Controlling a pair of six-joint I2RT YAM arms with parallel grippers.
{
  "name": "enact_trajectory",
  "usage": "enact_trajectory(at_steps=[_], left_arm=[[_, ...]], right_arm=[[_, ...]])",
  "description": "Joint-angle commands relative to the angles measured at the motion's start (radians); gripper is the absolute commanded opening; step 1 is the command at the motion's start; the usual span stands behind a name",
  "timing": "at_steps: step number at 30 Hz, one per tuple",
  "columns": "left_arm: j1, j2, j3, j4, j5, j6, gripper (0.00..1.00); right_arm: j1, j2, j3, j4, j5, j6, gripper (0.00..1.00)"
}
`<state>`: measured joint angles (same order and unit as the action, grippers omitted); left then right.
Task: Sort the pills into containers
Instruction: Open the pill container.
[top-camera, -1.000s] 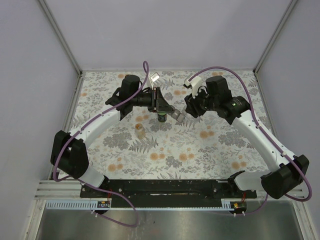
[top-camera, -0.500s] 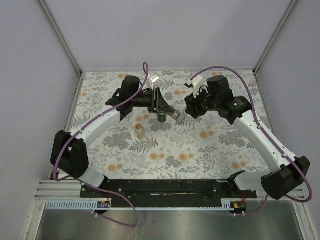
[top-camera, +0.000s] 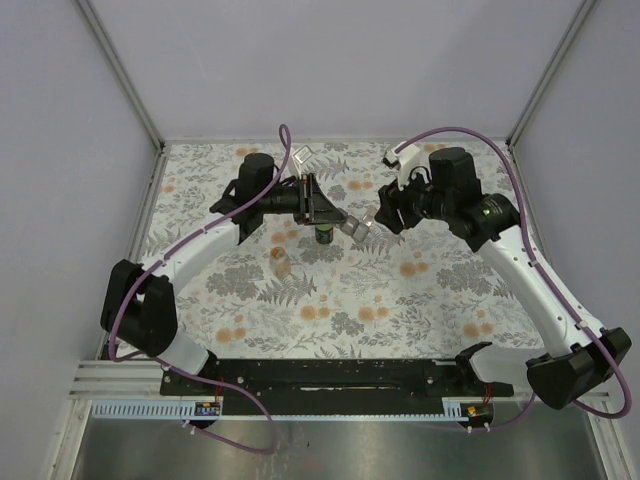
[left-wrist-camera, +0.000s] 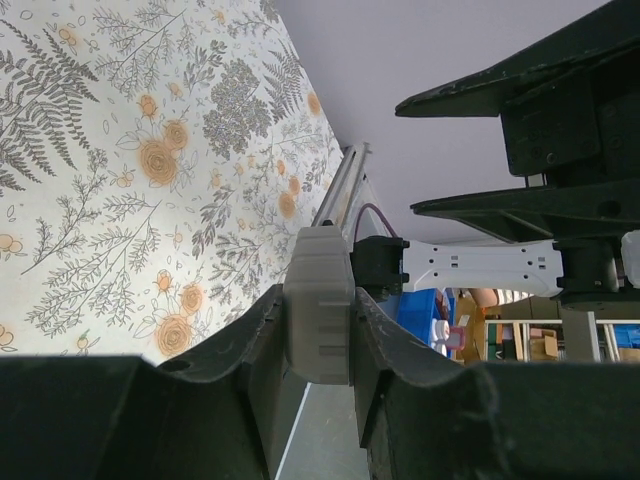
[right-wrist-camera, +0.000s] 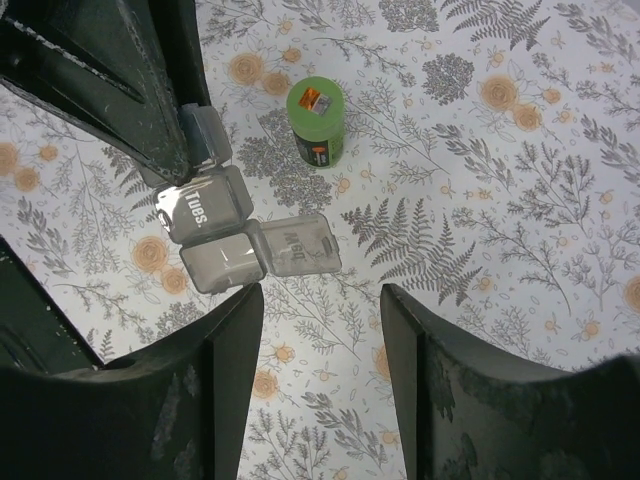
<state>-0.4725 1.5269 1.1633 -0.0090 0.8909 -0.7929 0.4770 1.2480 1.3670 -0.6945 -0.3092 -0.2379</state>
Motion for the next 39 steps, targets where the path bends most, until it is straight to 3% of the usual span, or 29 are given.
enact_trajectory(at_steps=[1,9,21,31,39], left_arm=[[0.02,0.001,-0.04,0.202,0.057,-0.101,0.0],[0.038,0.024,-0.116,0.411,0.053,-0.226,0.0],[0.037,0.087,-0.145,0.518,0.0,-0.331,0.0],[0.037,0.088,-0.241,0.747,-0.075,-0.445,0.0],[0.037,0.088,-0.261,0.81,-0.099,-0.483,0.0]], right_arm=[[-0.057,-0.002,0.021,0.024,-0.108,0.077,0.59],[-0.09,-0.024,-0.072,0.108,-0.248,0.123,0.59],[-0.023,-0.062,-0.095,0.078,-0.107,0.005,0.68],[-0.024,-0.039,-0.204,0.237,-0.087,0.156,0.67],[-0.058,-0.03,-0.269,0.368,-0.197,0.299,0.66]])
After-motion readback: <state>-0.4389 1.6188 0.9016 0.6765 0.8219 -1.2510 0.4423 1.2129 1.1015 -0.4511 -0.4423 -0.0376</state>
